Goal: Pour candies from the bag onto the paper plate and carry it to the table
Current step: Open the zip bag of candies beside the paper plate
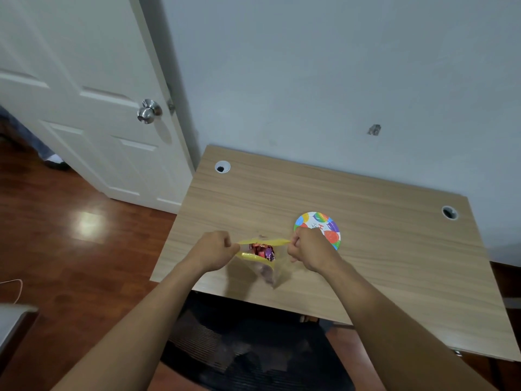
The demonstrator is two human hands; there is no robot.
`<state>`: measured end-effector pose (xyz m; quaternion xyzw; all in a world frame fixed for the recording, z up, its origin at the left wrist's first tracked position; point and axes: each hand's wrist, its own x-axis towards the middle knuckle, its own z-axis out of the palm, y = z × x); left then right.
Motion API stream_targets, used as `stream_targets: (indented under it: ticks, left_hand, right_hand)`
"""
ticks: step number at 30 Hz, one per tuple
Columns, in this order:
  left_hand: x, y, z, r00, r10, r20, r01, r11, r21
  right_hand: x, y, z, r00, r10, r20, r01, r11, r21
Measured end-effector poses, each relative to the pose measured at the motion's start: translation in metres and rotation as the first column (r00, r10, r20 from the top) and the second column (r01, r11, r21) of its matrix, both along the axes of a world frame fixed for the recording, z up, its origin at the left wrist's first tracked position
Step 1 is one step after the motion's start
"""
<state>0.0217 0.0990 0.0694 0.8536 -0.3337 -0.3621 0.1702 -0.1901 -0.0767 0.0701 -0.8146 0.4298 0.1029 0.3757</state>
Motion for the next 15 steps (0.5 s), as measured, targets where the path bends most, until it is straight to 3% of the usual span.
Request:
stream_targets:
  ticks: [3, 6, 12, 15]
  left_hand:
    - [0.003, 0.000, -0.001, 0.989, -0.144, -0.030, 0.147, 0.980, 0.135]
    - [0.005, 0.006, -0.009, 0.965, -0.226, -0.134, 0.246, 0.957, 0.156]
    - [-0.006, 0.010, -0.017, 0.908, -0.154, -0.389, 0.101, 0.983, -0.155]
    - [-0.009, 0.010, -0.024, 0.919, -0.298, -0.259, 0.225, 0.934, -0.278]
  right_hand:
    - [0.005, -0.001, 0.002, 0.999, 0.044, 0.030, -0.043, 0.999, -0.018]
    - [0.006, -0.001, 0.005, 0.993, 0.107, 0.054, -0.105, 0.994, -0.030]
    - [-0.002, -0.004, 0.010, 0.983, 0.165, 0.081, -0.158, 0.984, -0.084]
    - [-0.006, -0.006, 0.014, 0.984, 0.136, 0.118, -0.128, 0.989, -0.072]
